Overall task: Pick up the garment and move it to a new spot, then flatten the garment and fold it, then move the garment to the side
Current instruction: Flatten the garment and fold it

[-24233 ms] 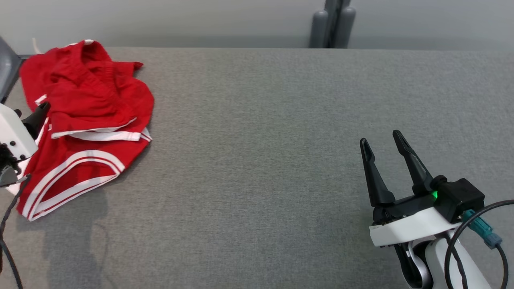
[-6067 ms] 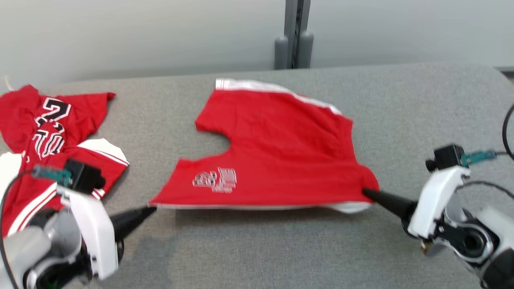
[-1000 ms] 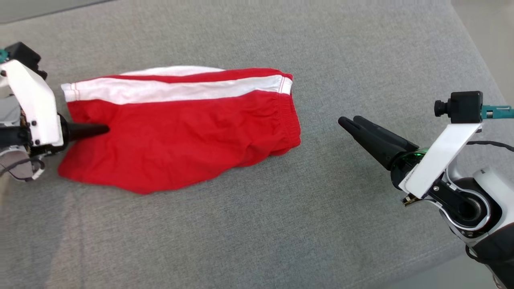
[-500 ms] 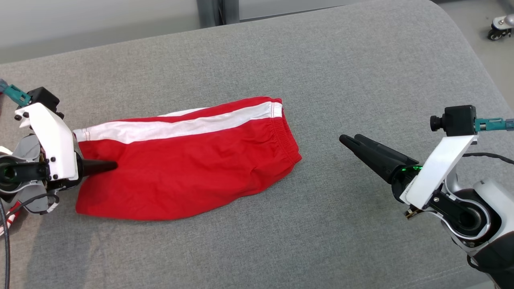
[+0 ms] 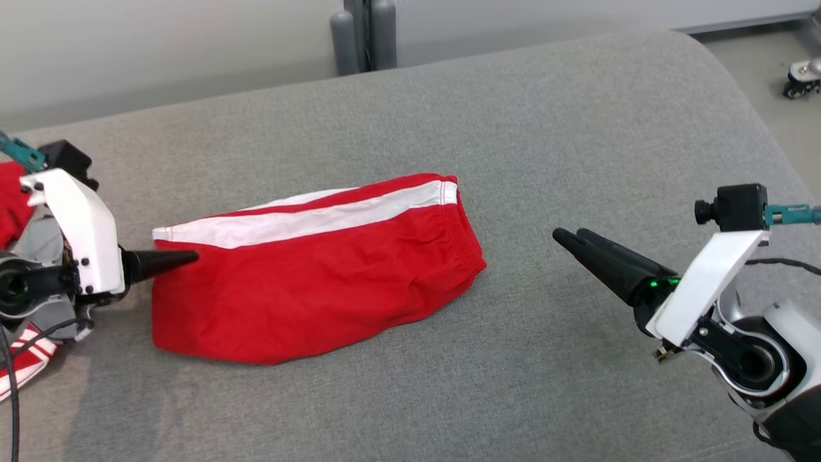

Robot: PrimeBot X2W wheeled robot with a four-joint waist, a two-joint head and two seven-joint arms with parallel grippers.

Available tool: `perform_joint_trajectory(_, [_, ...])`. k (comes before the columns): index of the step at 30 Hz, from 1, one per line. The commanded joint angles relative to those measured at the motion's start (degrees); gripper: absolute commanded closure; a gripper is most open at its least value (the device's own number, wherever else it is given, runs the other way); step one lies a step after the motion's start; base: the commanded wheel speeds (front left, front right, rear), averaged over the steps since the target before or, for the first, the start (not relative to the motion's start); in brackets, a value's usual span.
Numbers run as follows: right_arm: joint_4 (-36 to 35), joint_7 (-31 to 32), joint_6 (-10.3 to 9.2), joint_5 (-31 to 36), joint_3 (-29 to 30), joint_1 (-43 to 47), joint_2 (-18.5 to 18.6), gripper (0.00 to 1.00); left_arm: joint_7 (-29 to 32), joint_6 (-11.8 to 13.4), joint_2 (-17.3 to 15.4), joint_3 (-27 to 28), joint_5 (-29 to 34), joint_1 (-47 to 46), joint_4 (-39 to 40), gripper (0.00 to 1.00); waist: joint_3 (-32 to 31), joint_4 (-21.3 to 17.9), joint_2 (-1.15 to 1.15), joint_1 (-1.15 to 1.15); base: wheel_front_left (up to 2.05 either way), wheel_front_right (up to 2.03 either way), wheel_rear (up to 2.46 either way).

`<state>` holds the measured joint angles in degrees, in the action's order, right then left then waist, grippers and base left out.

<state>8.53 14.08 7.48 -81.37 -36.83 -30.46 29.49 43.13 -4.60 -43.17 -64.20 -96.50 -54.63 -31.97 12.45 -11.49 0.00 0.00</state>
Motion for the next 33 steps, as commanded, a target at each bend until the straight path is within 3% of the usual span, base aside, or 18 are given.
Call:
perform_joint_trajectory(1, [0.3,-0.3,0.04,0.4,0.3,1.2,0.6,0.00,-1.2,-0.6,-0.6,0.5,0.8,-0.9,0.6,0.00,-1.3,0.7,0.00,0.00,0.00,0.00,0.00])
perform_joint_trajectory(4, [0.5,-1.7,0.04,2.0,0.9,2.0,1.4,0.00,-5.0,-1.4,-1.9,1.1,3.3,-1.2,2.8,0.00,-2.8,1.8,0.00,0.00,0.00,0.00,0.00])
perform_joint_trajectory(10, [0.9,-6.7,0.04,7.7,3.0,4.3,1.7,0.00,-19.1,-2.1,-5.3,3.4,8.6,2.0,9.0,0.00,-5.5,4.4,0.00,0.00,0.00,0.00,0.00])
perform_joint_trajectory(15, [2.2,-10.6,0.04,13.2,6.0,5.4,0.3,0.00,-28.8,0.0,-7.4,4.5,11.5,6.3,13.0,0.00,-6.4,6.1,0.00,0.00,0.00,0.00,0.00])
perform_joint_trajectory(18, [3.5,-13.2,0.04,17.7,7.9,6.4,-1.3,0.00,-36.5,3.2,-8.1,4.4,15.2,9.5,15.2,0.00,-7.2,7.0,0.00,0.00,0.00,0.00,0.00])
perform_joint_trajectory(24, [5.2,-18.3,0.04,25.9,11.6,10.0,-7.2,0.00,-55.5,12.3,-6.1,8.0,17.2,19.2,20.2,0.00,-8.5,8.0,0.00,0.00,0.00,0.00,0.00])
perform_joint_trajectory(27, [7.1,-21.0,0.04,30.9,14.1,11.3,-8.8,0.00,-58.2,16.9,-4.1,12.3,19.9,23.5,23.2,0.00,-8.4,8.8,0.00,0.00,0.00,0.00,0.00])
perform_joint_trajectory(30, [8.6,-24.6,0.04,34.9,18.4,13.0,-11.7,0.00,-58.3,21.2,-0.1,22.9,28.8,29.3,27.2,0.00,-8.1,10.2,0.00,0.00,0.00,0.00,0.00])
perform_joint_trajectory(33, [9.2,-27.0,0.04,37.8,23.5,14.8,-14.2,0.00,-58.3,22.4,4.6,30.6,37.7,36.8,30.4,0.00,-8.0,11.5,0.00,0.00,0.00,0.00,0.00])
